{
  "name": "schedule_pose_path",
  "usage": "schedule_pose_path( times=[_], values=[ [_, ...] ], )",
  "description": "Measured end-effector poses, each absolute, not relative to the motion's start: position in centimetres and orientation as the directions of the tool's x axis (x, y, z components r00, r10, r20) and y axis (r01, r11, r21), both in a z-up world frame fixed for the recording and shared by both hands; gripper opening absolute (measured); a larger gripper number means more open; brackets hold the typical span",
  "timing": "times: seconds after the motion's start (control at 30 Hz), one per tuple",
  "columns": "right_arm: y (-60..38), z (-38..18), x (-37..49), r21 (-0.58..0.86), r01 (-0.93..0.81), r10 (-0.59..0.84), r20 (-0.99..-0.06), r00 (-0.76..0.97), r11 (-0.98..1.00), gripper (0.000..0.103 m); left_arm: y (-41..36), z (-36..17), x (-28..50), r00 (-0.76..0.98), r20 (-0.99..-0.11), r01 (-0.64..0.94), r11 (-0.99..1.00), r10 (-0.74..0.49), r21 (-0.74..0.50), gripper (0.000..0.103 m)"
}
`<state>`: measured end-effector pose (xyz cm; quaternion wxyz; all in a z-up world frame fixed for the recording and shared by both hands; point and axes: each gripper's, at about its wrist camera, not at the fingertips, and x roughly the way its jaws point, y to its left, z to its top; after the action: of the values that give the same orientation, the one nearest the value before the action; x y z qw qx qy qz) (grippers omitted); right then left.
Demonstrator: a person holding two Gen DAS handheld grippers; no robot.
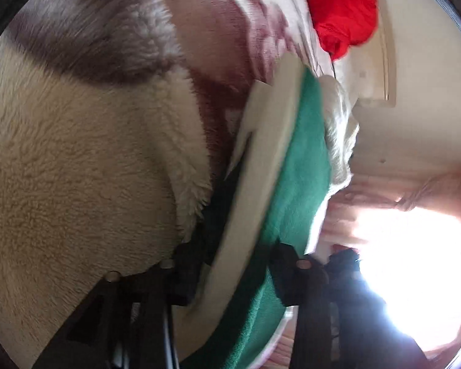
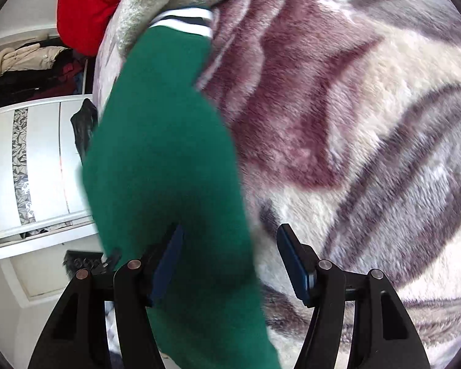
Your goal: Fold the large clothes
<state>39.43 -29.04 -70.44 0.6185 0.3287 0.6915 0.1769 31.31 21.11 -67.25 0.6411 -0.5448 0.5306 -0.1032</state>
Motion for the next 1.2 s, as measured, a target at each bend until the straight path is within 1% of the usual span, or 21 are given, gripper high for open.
schedule_pose_path(
  times=[0.03,0.07,0.1,0.13,0.17,0.23,0.3,0.37,0.4,0.47,0.5,0.57,0.6,0.67,0.7,0.73,0.87,0.97,1.03,1.07,1.2],
  values=[
    [-29.0,-70.3,38.9,0.641,0.24,0.665,-0.747,-0.024,0.729,0.066,21.0,-66.2,31.7,0.396,-0.59,-0.432,0.425,-0.703,-0.796,0.044],
    [-29.1,-70.0,38.5,0.641,0.241,0.664,-0.747,-0.023,0.729,0.066,21.0,-64.4,31.9,0.399,-0.605,-0.407,0.459,-0.689,-0.79,0.044],
    [-29.1,-69.5,37.9,0.645,0.233,0.667,-0.745,-0.022,0.728,0.066,21.1,-62.9,31.6,0.421,-0.592,-0.382,0.458,-0.687,-0.803,0.052],
    [-29.0,-68.9,37.1,0.645,0.221,0.665,-0.747,-0.021,0.732,0.066,21.3,-61.6,31.5,0.436,-0.591,-0.366,0.466,-0.678,-0.805,0.07],
    [-29.0,-68.2,36.3,0.642,0.212,0.659,-0.752,-0.018,0.737,0.066,21.6,-59.8,30.9,0.459,-0.612,-0.354,0.499,-0.644,-0.791,0.072],
    [-28.9,-66.9,34.4,0.629,0.204,0.645,-0.764,-0.016,0.75,0.066,22.3,-57.5,29.4,0.472,-0.664,-0.353,0.566,-0.579,-0.745,0.073],
    [-29.3,-65.5,31.9,0.614,0.218,0.63,-0.776,-0.009,0.759,0.066,23.0,-56.3,27.2,0.444,-0.766,-0.375,0.679,-0.466,-0.631,0.073],
    [-29.5,-64.6,29.8,0.597,0.231,0.615,-0.789,-0.007,0.768,0.069,23.2,-56.1,25.0,0.376,-0.873,-0.385,0.805,-0.311,-0.452,0.073],
    [-29.6,-63.9,28.1,0.576,0.244,0.594,-0.805,-0.001,0.78,0.074,22.9,-57.0,24.2,0.327,-0.911,-0.383,0.846,-0.252,-0.372,0.073],
    [-29.7,-63.3,25.6,0.543,0.27,0.563,-0.826,0.001,0.795,0.075,23.0,-59.9,22.0,0.226,-0.957,-0.365,0.896,-0.18,-0.254,0.073],
    [-29.7,-63.3,24.2,0.522,0.288,0.546,-0.837,-0.006,0.803,0.075,22.7,-62.5,21.1,0.152,-0.977,-0.336,0.922,-0.15,-0.194,0.073],
    [-29.7,-63.6,21.0,0.451,0.33,0.486,-0.874,-0.026,0.829,0.075,21.9,-66.6,20.1,0.056,-0.99,-0.289,0.947,-0.129,-0.14,0.073],
    [-29.6,-63.9,19.6,0.413,0.341,0.45,-0.892,-0.036,0.845,0.075,21.8,-67.6,19.6,0.041,-0.99,-0.274,0.952,-0.133,-0.139,0.075],
    [-29.9,-64.4,17.2,0.374,0.356,0.416,-0.908,-0.047,0.856,0.075,21.4,-68.3,19.3,0.117,-0.987,-0.24,0.961,-0.113,-0.139,0.088],
    [-29.7,-64.7,15.5,0.362,0.366,0.409,-0.911,-0.055,0.857,0.075,21.5,-68.4,19.3,0.134,-0.983,-0.243,0.958,-0.123,-0.153,0.1],
    [-29.6,-64.9,14.5,0.358,0.375,0.408,-0.911,-0.06,0.855,0.075,21.6,-68.9,19.6,0.152,-0.976,-0.252,0.949,-0.155,-0.19,0.103],
    [-29.0,-65.3,10.8,0.389,0.397,0.446,-0.893,-0.06,0.832,0.075,21.9,-69.6,19.3,0.229,-0.966,-0.318,0.93,-0.117,-0.188,0.103],
    [-28.3,-65.9,9.1,0.429,0.395,0.491,-0.868,-0.069,0.813,0.075,22.1,-68.3,18.1,0.202,-0.974,-0.298,0.94,-0.107,-0.165,0.103],
    [-27.9,-66.9,7.8,0.471,0.403,0.545,-0.834,-0.088,0.785,0.075,22.2,-66.4,17.2,0.23,-0.961,-0.307,0.925,-0.156,-0.224,0.102],
    [-27.7,-67.6,7.4,0.488,0.413,0.571,-0.814,-0.102,0.769,0.075,22.5,-65.0,15.9,0.26,-0.942,-0.31,0.906,-0.21,-0.288,0.102],
    [-27.3,-70.3,6.0,0.558,0.458,0.67,-0.733,-0.119,0.692,0.075,23.2,-61.5,10.2,0.316,-0.882,-0.309,0.841,-0.35,-0.444,0.102]
  ],
)
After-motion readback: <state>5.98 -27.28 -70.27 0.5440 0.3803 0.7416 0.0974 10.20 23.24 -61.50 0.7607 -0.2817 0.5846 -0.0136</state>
